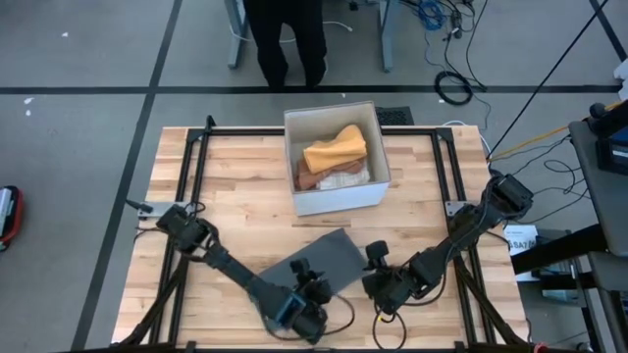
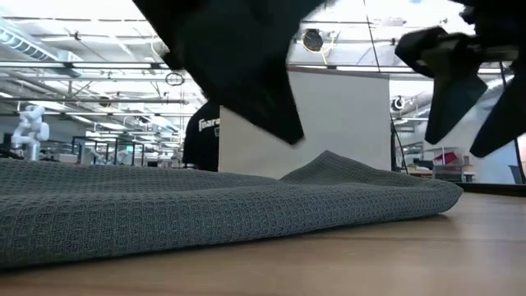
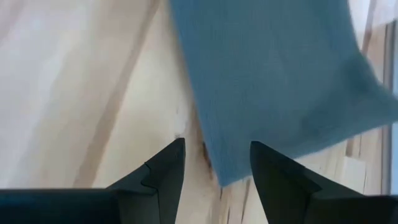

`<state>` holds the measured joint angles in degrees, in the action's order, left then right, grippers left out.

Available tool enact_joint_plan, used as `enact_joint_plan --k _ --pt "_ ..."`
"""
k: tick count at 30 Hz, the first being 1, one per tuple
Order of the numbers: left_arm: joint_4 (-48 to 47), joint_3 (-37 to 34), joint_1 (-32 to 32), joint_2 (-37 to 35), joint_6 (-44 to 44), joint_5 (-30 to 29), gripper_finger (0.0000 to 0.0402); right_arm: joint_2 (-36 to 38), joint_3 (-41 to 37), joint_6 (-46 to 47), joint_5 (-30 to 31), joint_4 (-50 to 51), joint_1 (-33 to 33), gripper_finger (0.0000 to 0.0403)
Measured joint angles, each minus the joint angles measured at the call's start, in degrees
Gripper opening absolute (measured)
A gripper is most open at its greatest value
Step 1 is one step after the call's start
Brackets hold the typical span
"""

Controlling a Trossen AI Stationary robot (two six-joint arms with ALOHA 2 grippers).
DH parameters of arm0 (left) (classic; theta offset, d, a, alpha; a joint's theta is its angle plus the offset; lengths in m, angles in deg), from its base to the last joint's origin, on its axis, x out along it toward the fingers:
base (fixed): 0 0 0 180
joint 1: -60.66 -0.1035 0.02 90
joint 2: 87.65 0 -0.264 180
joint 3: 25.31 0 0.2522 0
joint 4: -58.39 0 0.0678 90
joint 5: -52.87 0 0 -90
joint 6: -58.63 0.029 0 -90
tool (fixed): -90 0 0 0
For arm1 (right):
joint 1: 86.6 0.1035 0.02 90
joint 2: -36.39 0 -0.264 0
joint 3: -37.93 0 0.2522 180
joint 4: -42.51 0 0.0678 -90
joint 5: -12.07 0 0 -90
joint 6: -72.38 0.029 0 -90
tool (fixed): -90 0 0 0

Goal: Fold towel
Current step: Fold the orange towel

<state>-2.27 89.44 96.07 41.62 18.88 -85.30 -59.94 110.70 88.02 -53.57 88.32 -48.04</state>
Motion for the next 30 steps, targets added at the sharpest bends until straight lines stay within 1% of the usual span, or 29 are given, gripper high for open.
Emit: enact_joint_plan --k 4,7,11,14,17,21,29,30 --pt "5.9 -3.0 -2.7 0.0 3.2 6.6 0.0132 -0.1 -2.8 1.5 0.1 -1.5 0.2 0.0169" --pt "10.4 -5.5 -4.0 0.0 4.3 9.8 0.0132 -0.1 -5.9 1.9 0.1 -3.7 0.2 0.0169" --pt "12.8 -7.0 -4.4 0.0 4.3 10.3 0.0132 -0.1 -8.2 1.5 1.3 -8.1 0.2 0.0169" --pt "12.9 -7.3 -4.4 0.0 4.4 10.9 0.0132 -0.1 -9.1 0.1 1.4 -10.9 0.0 0.0168" --pt "13.1 -7.3 -4.5 0.0 4.5 11.3 0.0132 -0.1 -9.7 -0.2 2.7 -11.0 -0.4 0.0159" --pt "13.1 -7.3 -4.5 0.0 4.5 11.9 0.0132 -0.1 -10.9 -0.1 2.7 -11.2 -1.2 0.0123" --pt "13.1 -7.3 -4.5 0.0 4.5 12.0 0.0132 -0.1 -12.3 -0.7 1.7 -12.8 -1.1 0.0015" --pt "13.1 -7.3 -4.5 0.0 4.5 12.0 0.0132 -0.1 -12.3 -1.2 1.4 -12.8 -1.1 0.0008"
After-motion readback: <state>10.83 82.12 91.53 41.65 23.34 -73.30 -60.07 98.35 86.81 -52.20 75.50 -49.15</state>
